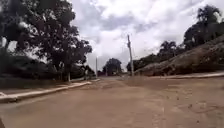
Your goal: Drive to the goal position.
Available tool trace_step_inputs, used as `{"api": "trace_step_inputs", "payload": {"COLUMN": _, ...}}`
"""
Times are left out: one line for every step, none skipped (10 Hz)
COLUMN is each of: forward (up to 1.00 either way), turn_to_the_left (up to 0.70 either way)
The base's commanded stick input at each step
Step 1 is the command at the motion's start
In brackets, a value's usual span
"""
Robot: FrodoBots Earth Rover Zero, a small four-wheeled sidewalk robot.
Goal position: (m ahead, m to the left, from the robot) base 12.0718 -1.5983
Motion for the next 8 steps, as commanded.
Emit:
{"api": "trace_step_inputs", "payload": {"forward": 0.70, "turn_to_the_left": 0.00}}
{"api": "trace_step_inputs", "payload": {"forward": 0.70, "turn_to_the_left": 0.00}}
{"api": "trace_step_inputs", "payload": {"forward": 0.70, "turn_to_the_left": 0.00}}
{"api": "trace_step_inputs", "payload": {"forward": 0.70, "turn_to_the_left": 0.00}}
{"api": "trace_step_inputs", "payload": {"forward": 0.70, "turn_to_the_left": -0.10}}
{"api": "trace_step_inputs", "payload": {"forward": 0.70, "turn_to_the_left": -0.27}}
{"api": "trace_step_inputs", "payload": {"forward": 0.70, "turn_to_the_left": -0.27}}
{"api": "trace_step_inputs", "payload": {"forward": 0.70, "turn_to_the_left": -0.27}}
